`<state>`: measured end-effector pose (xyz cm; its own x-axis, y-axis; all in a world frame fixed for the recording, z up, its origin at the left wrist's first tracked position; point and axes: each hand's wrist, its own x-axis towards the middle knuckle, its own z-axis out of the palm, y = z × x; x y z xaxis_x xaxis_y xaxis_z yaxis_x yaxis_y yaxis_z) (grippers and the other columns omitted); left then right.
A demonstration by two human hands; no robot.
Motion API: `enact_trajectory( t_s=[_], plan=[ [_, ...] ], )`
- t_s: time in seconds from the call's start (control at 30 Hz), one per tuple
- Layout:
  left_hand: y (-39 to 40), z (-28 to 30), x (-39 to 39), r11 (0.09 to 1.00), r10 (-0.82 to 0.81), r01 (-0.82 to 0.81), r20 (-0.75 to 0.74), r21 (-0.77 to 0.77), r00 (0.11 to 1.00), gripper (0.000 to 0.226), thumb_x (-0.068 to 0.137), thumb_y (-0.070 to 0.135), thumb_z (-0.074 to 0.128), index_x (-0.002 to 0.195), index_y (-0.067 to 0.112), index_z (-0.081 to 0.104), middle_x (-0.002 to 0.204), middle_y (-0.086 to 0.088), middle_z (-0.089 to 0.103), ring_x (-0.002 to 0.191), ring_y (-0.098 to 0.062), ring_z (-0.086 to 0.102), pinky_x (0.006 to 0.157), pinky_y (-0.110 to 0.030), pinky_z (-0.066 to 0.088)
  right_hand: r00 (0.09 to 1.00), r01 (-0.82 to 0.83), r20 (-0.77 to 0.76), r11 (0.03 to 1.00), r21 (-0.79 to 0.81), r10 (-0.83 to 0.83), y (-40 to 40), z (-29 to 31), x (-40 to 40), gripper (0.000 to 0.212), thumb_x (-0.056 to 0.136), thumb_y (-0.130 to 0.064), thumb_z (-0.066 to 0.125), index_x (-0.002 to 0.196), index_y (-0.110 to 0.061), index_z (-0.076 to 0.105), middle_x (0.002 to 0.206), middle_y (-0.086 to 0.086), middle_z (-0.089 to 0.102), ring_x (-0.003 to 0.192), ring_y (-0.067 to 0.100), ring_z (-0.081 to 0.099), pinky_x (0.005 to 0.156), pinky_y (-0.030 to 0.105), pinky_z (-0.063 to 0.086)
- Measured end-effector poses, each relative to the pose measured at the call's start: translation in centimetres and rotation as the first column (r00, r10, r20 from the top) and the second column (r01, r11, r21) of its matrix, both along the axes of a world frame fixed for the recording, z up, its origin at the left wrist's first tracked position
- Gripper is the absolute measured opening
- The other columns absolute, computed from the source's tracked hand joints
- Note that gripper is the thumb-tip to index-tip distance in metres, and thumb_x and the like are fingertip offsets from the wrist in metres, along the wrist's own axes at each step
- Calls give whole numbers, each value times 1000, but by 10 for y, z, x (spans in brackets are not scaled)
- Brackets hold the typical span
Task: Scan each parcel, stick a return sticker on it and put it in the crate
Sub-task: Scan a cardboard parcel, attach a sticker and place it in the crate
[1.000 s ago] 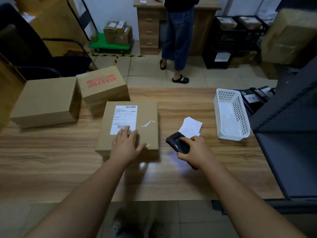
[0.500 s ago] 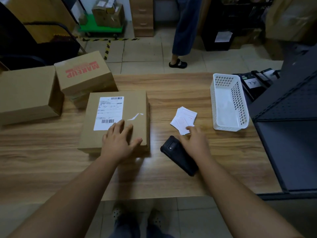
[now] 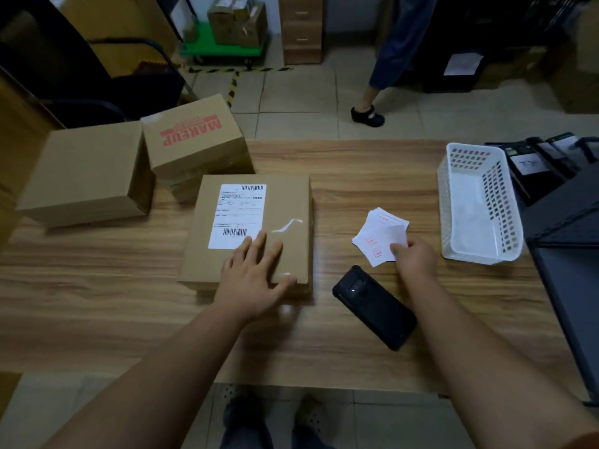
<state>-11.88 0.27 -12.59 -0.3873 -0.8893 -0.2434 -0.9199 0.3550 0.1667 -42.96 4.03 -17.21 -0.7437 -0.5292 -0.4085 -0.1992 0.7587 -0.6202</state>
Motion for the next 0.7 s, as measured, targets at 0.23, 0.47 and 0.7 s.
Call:
enact_trajectory(
  t_s=[0.23, 0.47, 0.7],
  plan=[
    [-9, 19, 2, 989, -34, 34, 0, 143, 999, 83, 80, 81, 32, 152, 44, 12, 164, 8, -1, 150, -18, 0, 119, -41, 10, 984, -174, -40, 983, -51, 172, -4, 55, 11, 24, 99, -21, 43, 88, -5, 58, 82, 12, 58, 76, 26, 53, 57, 31, 34],
    [-31, 81, 25, 963, 239, -123, -545, 241, 803, 55, 90, 36, 66, 139, 19, 49, 141, 0, 50, 131, -17, 43, 109, -32, 33, 784, -520, 154, 771, -367, 602, -19, 151, 98, 11, 92, -12, 64, 85, -18, 68, 60, -14, 59, 52, -4, 50, 56, 15, 40],
    [-44, 125, 61, 896, 436, -153, -763, 417, 477, 12, 89, 19, 67, 78, 19, 67, 76, 5, 67, 72, -11, 58, 67, -27, 45, 674, -585, 194, 675, -449, 713, -50, 192, 185, 21, 92, -20, 66, 108, -34, 67, 89, -15, 68, 76, -7, 61, 67, 13, 44]
  ],
)
